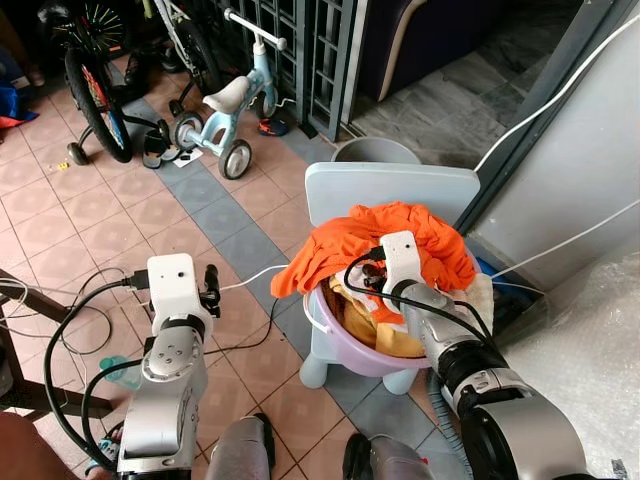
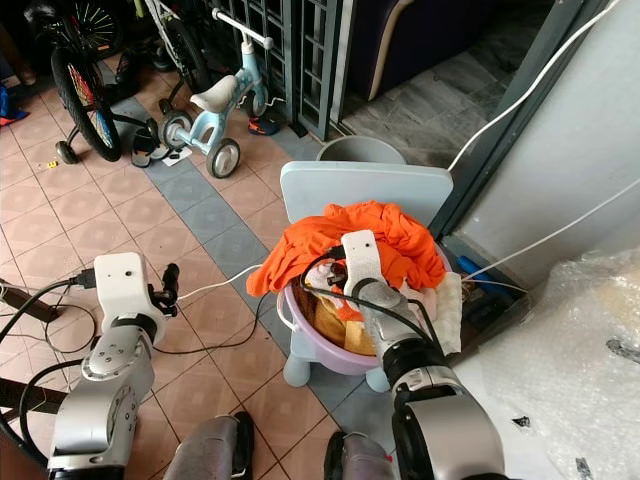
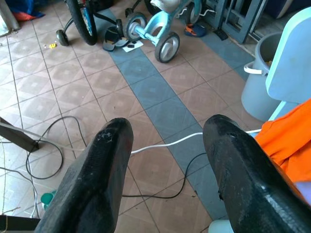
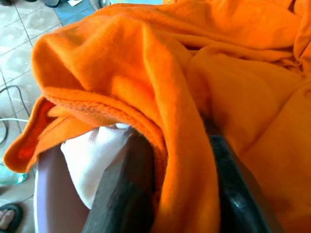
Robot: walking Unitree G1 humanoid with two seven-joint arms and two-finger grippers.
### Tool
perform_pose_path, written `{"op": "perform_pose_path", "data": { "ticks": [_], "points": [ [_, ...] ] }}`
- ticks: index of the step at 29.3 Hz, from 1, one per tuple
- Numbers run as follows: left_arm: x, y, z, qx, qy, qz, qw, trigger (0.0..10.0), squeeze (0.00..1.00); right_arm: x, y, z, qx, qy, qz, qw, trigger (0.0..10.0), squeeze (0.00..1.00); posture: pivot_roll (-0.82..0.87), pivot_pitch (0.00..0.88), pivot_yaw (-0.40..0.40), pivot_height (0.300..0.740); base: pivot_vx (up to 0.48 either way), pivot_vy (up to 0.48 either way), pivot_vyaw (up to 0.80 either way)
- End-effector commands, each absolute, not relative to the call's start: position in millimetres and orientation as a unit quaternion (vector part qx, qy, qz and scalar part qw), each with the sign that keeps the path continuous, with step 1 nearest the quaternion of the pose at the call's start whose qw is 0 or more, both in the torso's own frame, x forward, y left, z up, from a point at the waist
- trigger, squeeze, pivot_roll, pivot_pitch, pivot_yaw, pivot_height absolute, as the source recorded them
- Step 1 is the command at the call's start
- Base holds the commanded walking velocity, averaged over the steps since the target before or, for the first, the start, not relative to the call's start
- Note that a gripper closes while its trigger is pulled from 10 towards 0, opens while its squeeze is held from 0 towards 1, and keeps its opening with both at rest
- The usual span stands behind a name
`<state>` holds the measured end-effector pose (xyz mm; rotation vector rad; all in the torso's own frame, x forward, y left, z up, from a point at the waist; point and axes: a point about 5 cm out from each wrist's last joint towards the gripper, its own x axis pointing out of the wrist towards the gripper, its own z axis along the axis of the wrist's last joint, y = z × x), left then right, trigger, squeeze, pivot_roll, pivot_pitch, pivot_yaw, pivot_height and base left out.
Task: Clothes washing
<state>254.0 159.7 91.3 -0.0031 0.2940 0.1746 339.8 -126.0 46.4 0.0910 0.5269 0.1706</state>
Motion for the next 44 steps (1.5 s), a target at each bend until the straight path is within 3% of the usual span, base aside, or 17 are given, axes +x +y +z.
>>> {"op": "perform_pose_path", "data": {
  "ticks": [1, 4, 7, 8, 10, 11, 21, 22, 24, 25, 30, 33, 37, 38, 40, 41, 44],
  "points": [
    [254.7, 160.2, 89.2, 0.000, 0.149, 0.087, 0.985, 10.0, 0.00, 333.1, -133.3, 35.3, 0.065, 0.290, 0.057, 0.953, 0.0, 0.00, 0.13, 0.107, -0.015, 0.740, 0.000, 0.000, 0.00],
    [258.3, 158.1, 90.1, 0.002, 0.148, 0.078, 0.986, 10.0, 0.00, 335.2, -132.8, 38.8, 0.066, 0.279, 0.060, 0.956, 0.0, 0.00, 0.12, 0.113, -0.010, 0.740, 0.000, 0.000, 0.00],
    [261.7, 152.7, 89.2, 0.001, 0.151, 0.070, 0.986, 10.0, 0.00, 333.6, -123.5, 41.2, 0.079, 0.274, 0.122, 0.951, 0.0, 0.00, 0.11, 0.115, -0.016, 0.740, 0.000, 0.000, 0.00],
    [261.6, 152.1, 88.5, 0.000, 0.153, 0.070, 0.986, 10.0, 0.00, 333.0, -121.1, 42.3, 0.068, 0.271, 0.142, 0.950, 3.1, 0.00, 0.11, 0.115, -0.015, 0.740, 0.000, 0.000, 0.00],
    [261.6, 151.7, 88.0, -0.001, 0.154, 0.070, 0.986, 10.0, 0.00, 332.6, -119.9, 43.0, 0.060, 0.269, 0.154, 0.949, 3.1, 0.00, 0.11, 0.115, -0.016, 0.740, 0.000, 0.000, 0.00],
    [261.2, 150.0, 87.4, -0.001, 0.155, 0.068, 0.986, 10.0, 0.00, 332.9, -121.3, 46.2, 0.047, 0.260, 0.173, 0.949, 10.0, 1.00, 0.10, 0.114, -0.018, 0.740, 0.000, 0.000, 0.00],
    [257.7, 152.2, 81.7, -0.005, 0.165, 0.074, 0.984, 10.0, 0.00, 341.1, -148.7, 74.9, -0.020, 0.186, 0.219, 0.958, 10.0, 1.00, 0.08, 0.104, -0.032, 0.740, 0.000, 0.000, 0.00],
    [257.6, 150.7, 81.2, -0.004, 0.165, 0.069, 0.984, 10.0, 0.00, 341.5, -152.7, 78.8, -0.036, 0.180, 0.234, 0.955, 10.0, 0.24, 0.08, 0.103, -0.030, 0.740, 0.000, 0.000, 0.00],
    [258.0, 149.0, 81.4, -0.003, 0.165, 0.064, 0.984, 10.0, 0.00, 340.9, -155.4, 80.5, -0.048, 0.181, 0.247, 0.951, 10.0, 0.24, 0.08, 0.103, -0.030, 0.740, 0.000, 0.000, 0.00],
    [258.9, 148.6, 81.8, -0.003, 0.164, 0.063, 0.984, 10.0, 0.00, 341.2, -156.6, 81.2, -0.051, 0.179, 0.245, 0.951, 10.0, 0.00, 0.08, 0.102, -0.026, 0.740, 0.000, 0.000, 0.00],
    [262.5, 148.3, 82.9, -0.002, 0.163, 0.061, 0.985, 10.0, 0.00, 336.9, -157.8, 75.5, -0.064, 0.201, 0.260, 0.942, 10.0, 0.00, 0.07, 0.101, -0.018, 0.740, 0.000, 0.000, 0.00],
    [262.3, 148.4, 82.3, -0.001, 0.164, 0.059, 0.985, 10.0, 0.00, 320.9, -145.0, 64.2, -0.070, 0.226, 0.332, 0.913, 10.0, 0.00, 0.08, 0.105, -0.017, 0.740, 0.000, 0.000, 0.00],
    [261.7, 149.2, 81.5, -0.001, 0.166, 0.061, 0.984, 10.0, 0.00, 314.8, -141.4, 57.2, -0.101, 0.237, 0.347, 0.902, 10.0, 0.00, 0.08, 0.104, -0.016, 0.740, 0.000, 0.000, 0.00],
    [261.7, 149.2, 81.4, -0.001, 0.166, 0.061, 0.984, 10.0, 0.00, 314.5, -141.4, 55.6, -0.107, 0.239, 0.343, 0.902, 10.0, 0.63, 0.08, 0.104, -0.016, 0.740, 0.000, 0.000, 0.00],
    [261.8, 149.2, 81.3, -0.001, 0.166, 0.061, 0.984, 10.0, 0.00, 314.3, -141.4, 54.5, -0.111, 0.241, 0.340, 0.902, 10.0, 0.63, 0.08, 0.103, -0.016, 0.740, 0.000, 0.000, 0.00],
    [262.7, 148.8, 81.5, 0.000, 0.165, 0.061, 0.984, 10.0, 0.00, 313.9, -138.7, 52.0, -0.137, 0.241, 0.336, 0.900, 10.0, 1.00, 0.08, 0.102, -0.014, 0.740, 0.000, 0.000, 0.00],
    [263.0, 148.2, 81.9, 0.000, 0.164, 0.059, 0.985, 10.0, 0.00, 313.5, -137.7, 50.4, -0.170, 0.238, 0.326, 0.899, 10.0, 1.00, 0.08, 0.102, -0.015, 0.740, 0.000, 0.000, 0.00]
  ]
}}
